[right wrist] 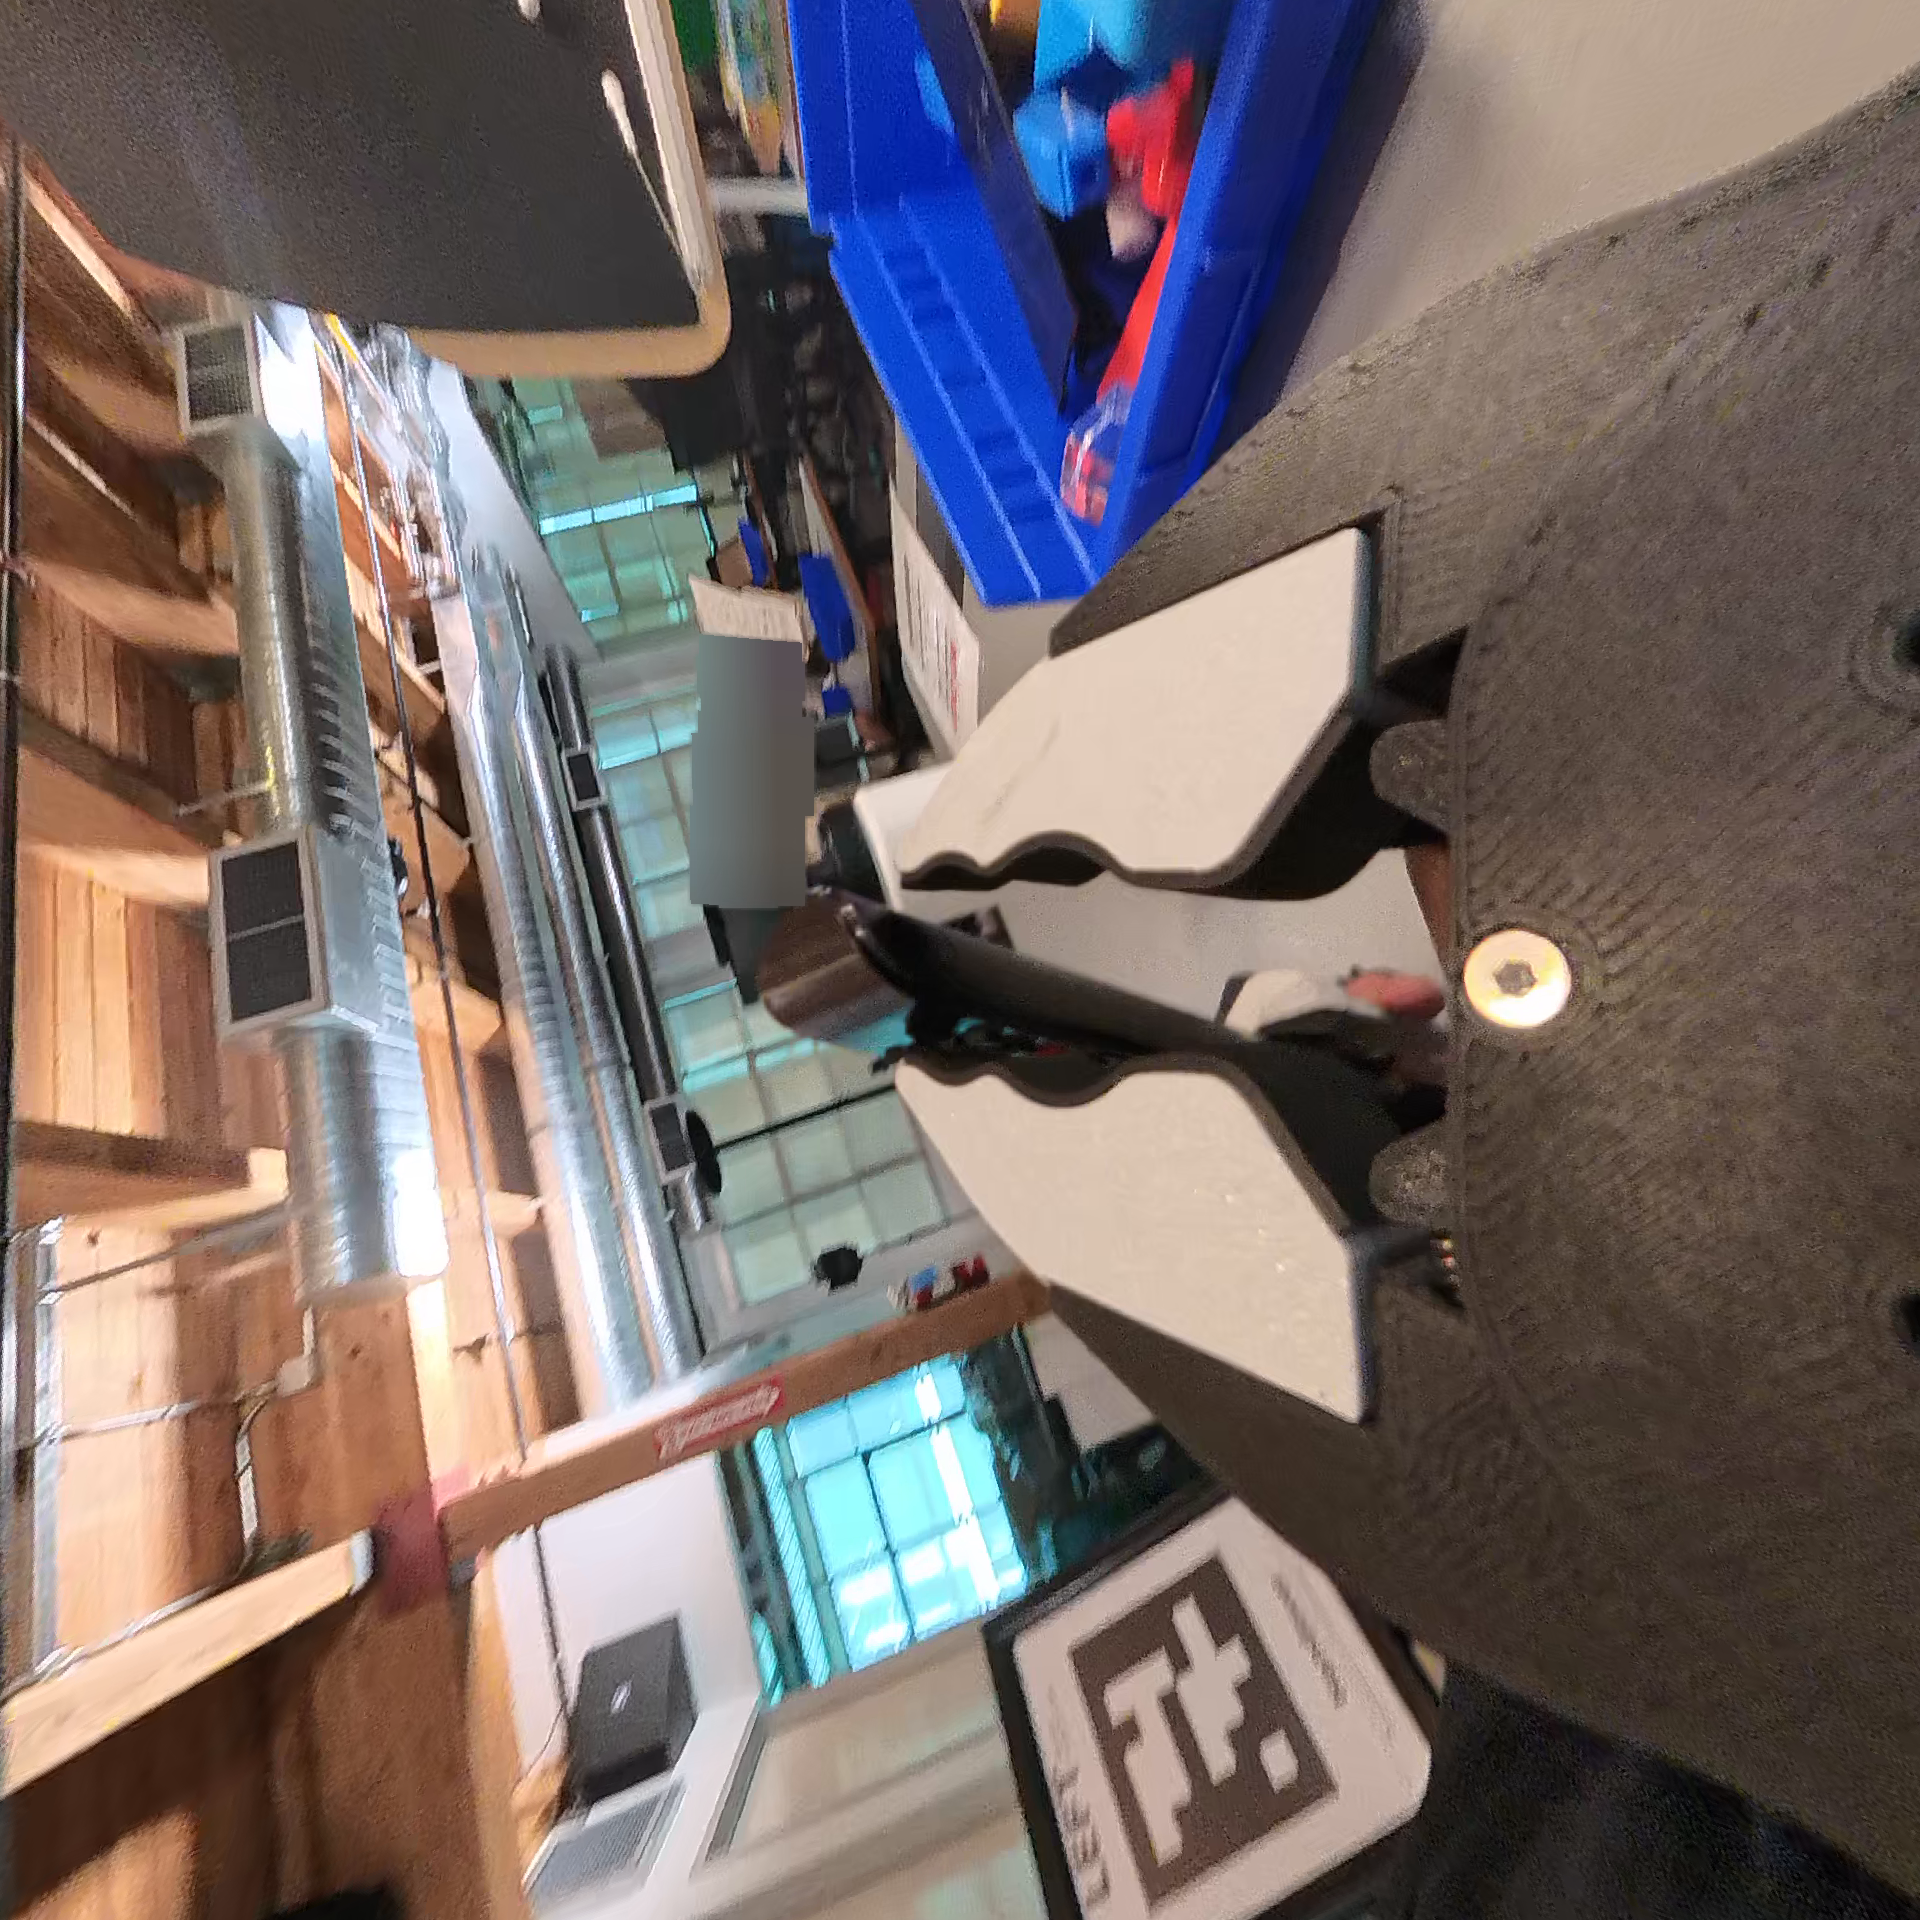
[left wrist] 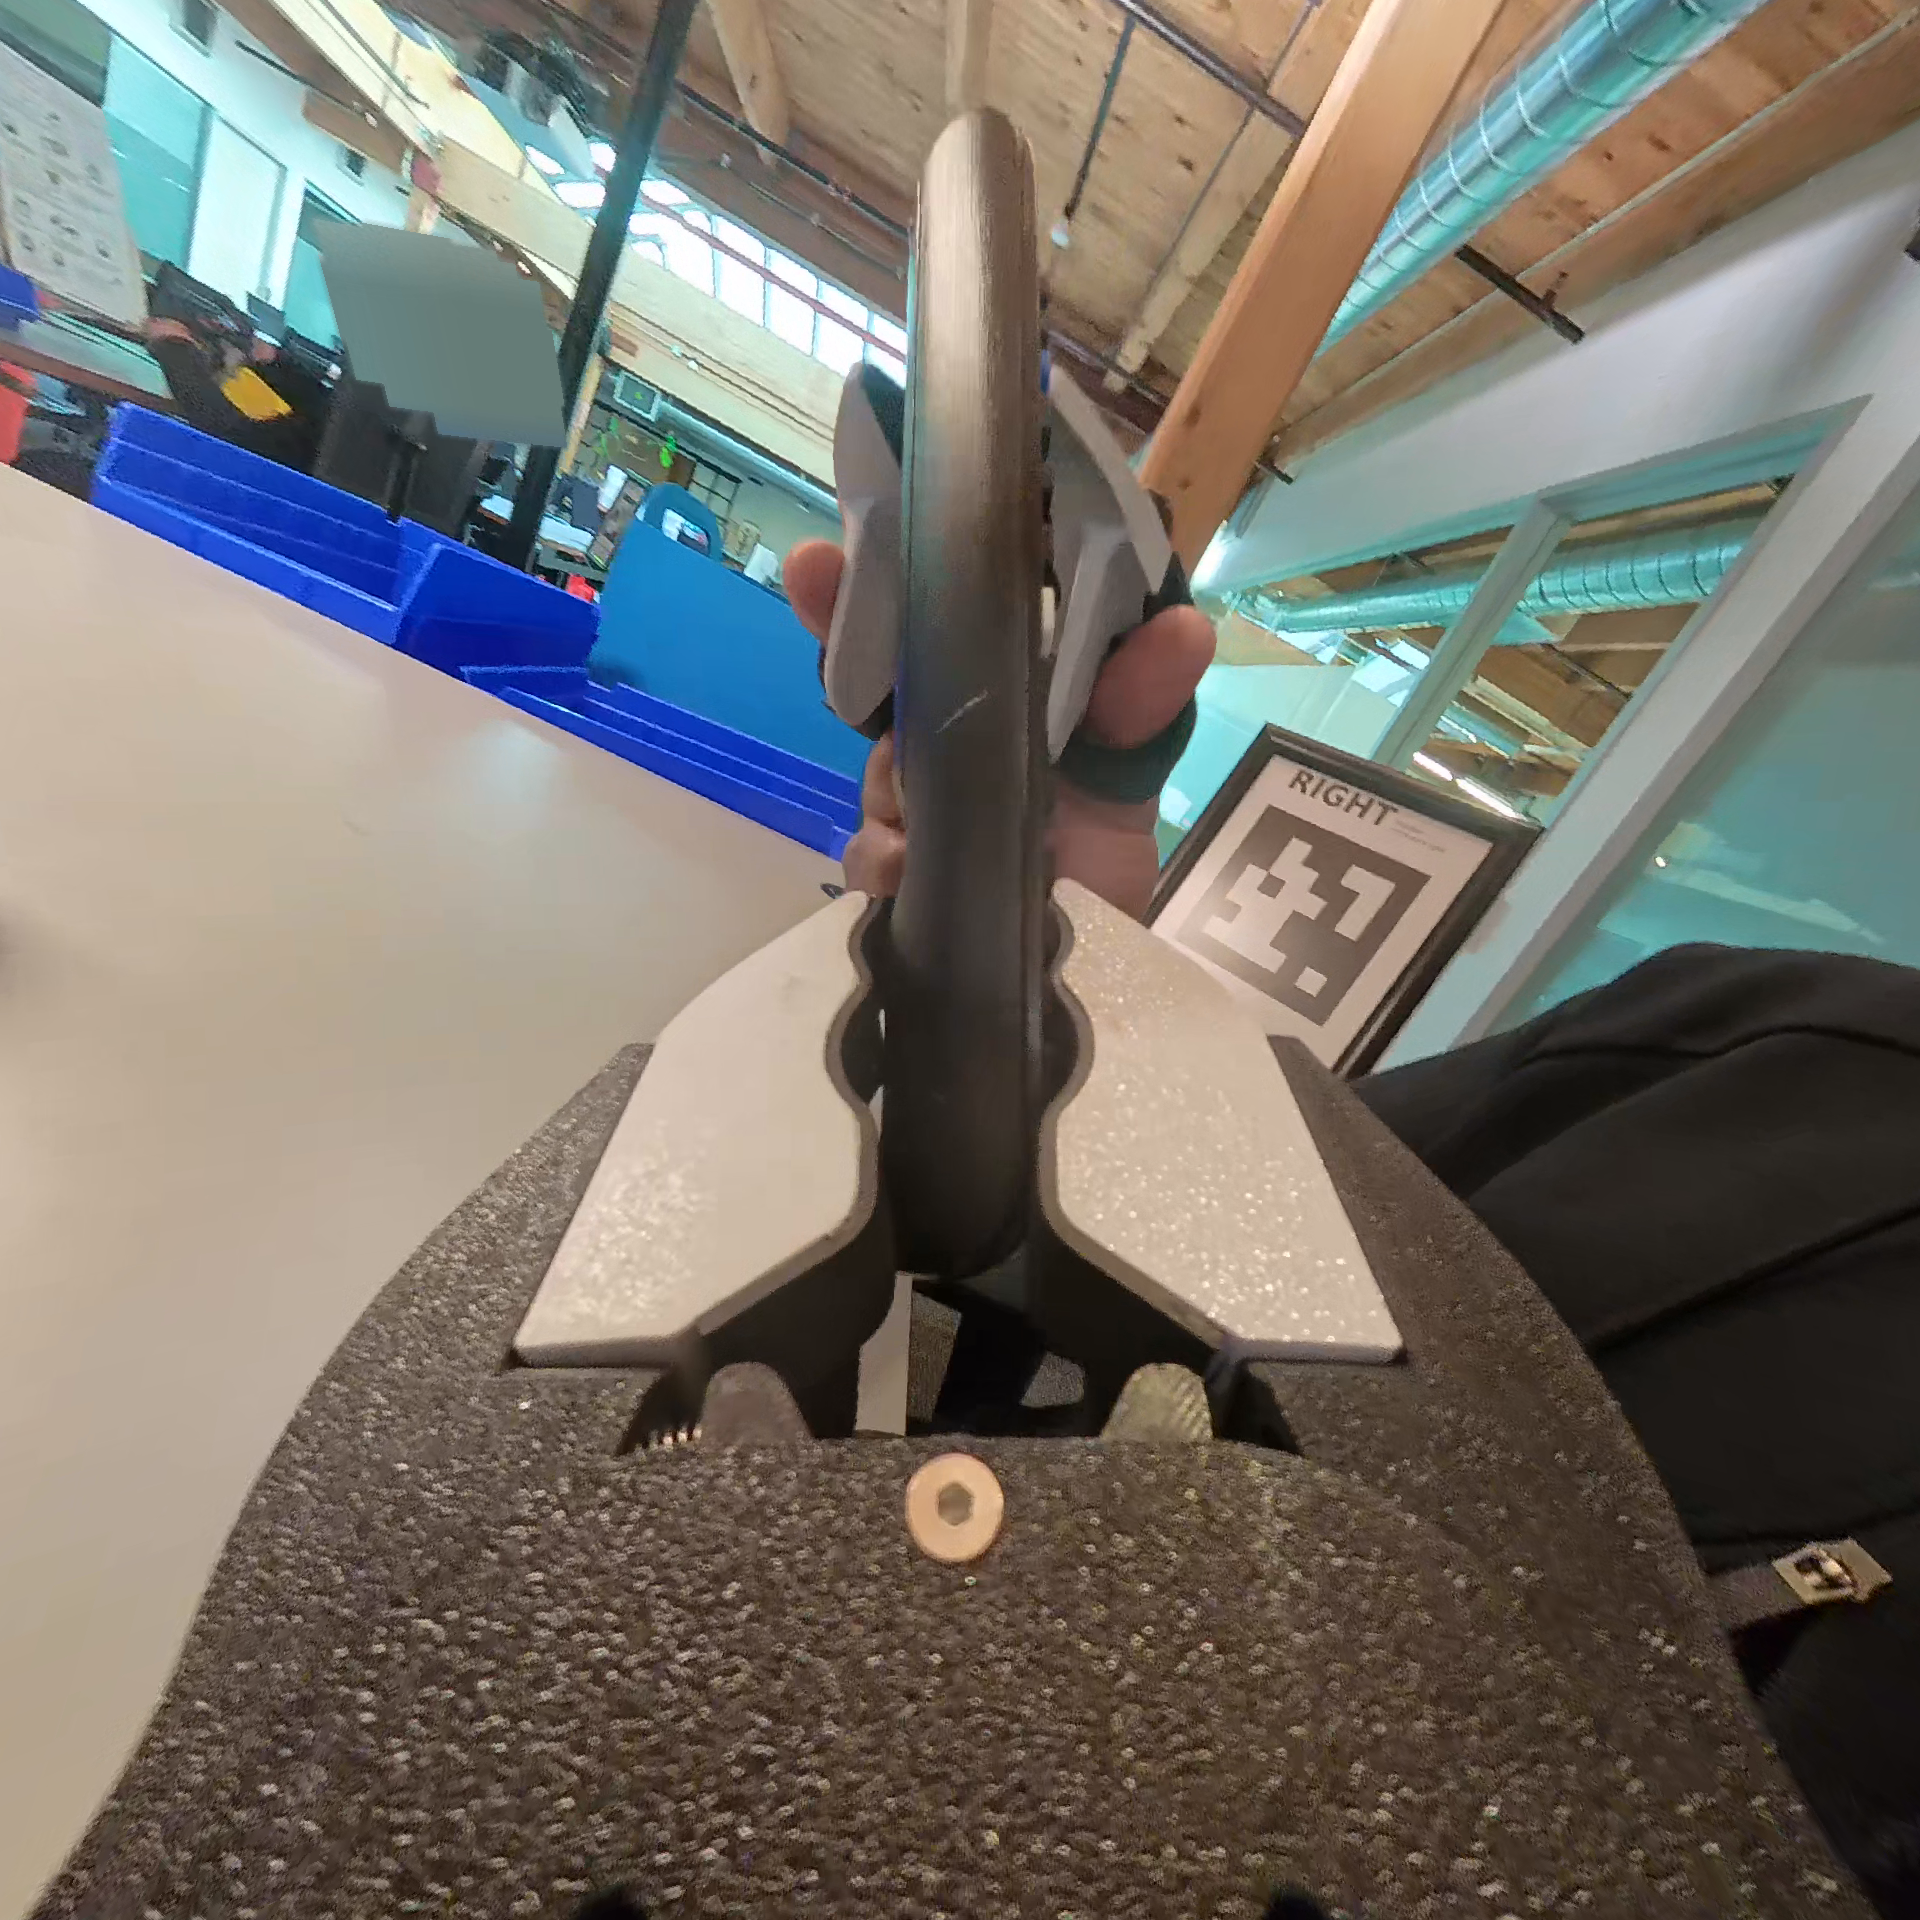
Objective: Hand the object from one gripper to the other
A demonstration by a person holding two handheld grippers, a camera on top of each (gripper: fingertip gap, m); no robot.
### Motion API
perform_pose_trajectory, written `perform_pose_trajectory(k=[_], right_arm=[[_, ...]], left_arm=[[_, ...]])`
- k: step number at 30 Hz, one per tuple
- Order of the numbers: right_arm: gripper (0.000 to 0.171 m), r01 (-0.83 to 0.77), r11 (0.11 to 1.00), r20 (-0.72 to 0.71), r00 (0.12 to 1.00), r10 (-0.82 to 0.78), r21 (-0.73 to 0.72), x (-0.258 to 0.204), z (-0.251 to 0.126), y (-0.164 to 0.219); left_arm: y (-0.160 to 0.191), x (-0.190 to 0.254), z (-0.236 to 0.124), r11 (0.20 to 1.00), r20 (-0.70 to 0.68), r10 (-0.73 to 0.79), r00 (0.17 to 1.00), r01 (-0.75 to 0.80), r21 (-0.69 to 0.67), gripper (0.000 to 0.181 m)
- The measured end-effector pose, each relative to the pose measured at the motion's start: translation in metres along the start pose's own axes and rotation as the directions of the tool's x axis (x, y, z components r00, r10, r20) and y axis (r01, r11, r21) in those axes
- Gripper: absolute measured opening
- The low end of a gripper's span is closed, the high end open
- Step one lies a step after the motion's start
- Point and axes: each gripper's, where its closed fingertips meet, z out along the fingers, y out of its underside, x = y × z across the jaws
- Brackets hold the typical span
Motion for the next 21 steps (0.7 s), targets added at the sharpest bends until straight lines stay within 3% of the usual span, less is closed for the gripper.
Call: perform_pose_trajectory(k=[3, 5, 6, 8, 10, 12, 16, 21], right_arm=[[0.041, 0.241, 0.969, -0.125, 0.961, -0.245, -0.051, 0.017, -0.009, -0.006], [0.046, 0.497, 0.859, -0.213, 0.832, -0.512, -0.123, 0.029, -0.017, -0.011], [0.050, 0.630, 0.756, -0.250, 0.714, -0.654, -0.178, 0.034, -0.020, -0.012], [0.056, 0.832, 0.461, -0.272, 0.387, -0.881, -0.309, 0.039, -0.024, -0.012], [0.060, 0.907, 0.150, -0.219, 0.066, -0.973, -0.394, 0.035, -0.023, -0.005], [0.063, 0.906, -0.070, -0.161, -0.149, -0.976, -0.418, 0.029, -0.018, 0.008], [0.071, 0.880, -0.243, -0.124, -0.316, -0.941, -0.408, 0.023, -0.009, 0.031], [0.059, 0.861, -0.289, -0.121, -0.369, -0.922, -0.419, 0.029, -0.006, 0.044]], left_arm=[[-0.012, -0.011, -0.009, 0.998, 0.074, -0.035, 0.997, 0.031, 0.054, 0.026], [-0.018, -0.019, -0.016, 0.998, 0.142, -0.043, 0.989, 0.035, 0.060, 0.026], [-0.020, -0.019, -0.017, 0.998, 0.154, -0.048, 0.987, 0.040, 0.055, 0.026], [-0.020, -0.014, -0.017, 0.997, 0.142, -0.078, 0.987, 0.072, 0.041, 0.026], [-0.018, -0.009, -0.014, 0.993, 0.128, -0.118, 0.985, 0.115, 0.034, 0.026], [-0.010, -0.006, -0.008, 0.983, 0.108, -0.184, 0.977, 0.183, 0.015, 0.026], [0.011, -0.006, 0.003, 0.955, 0.091, -0.287, 0.954, 0.292, -0.043, 0.027], [0.030, 0.002, 0.012, 0.935, 0.058, -0.325, 0.944, 0.330, -0.132, 0.027]])
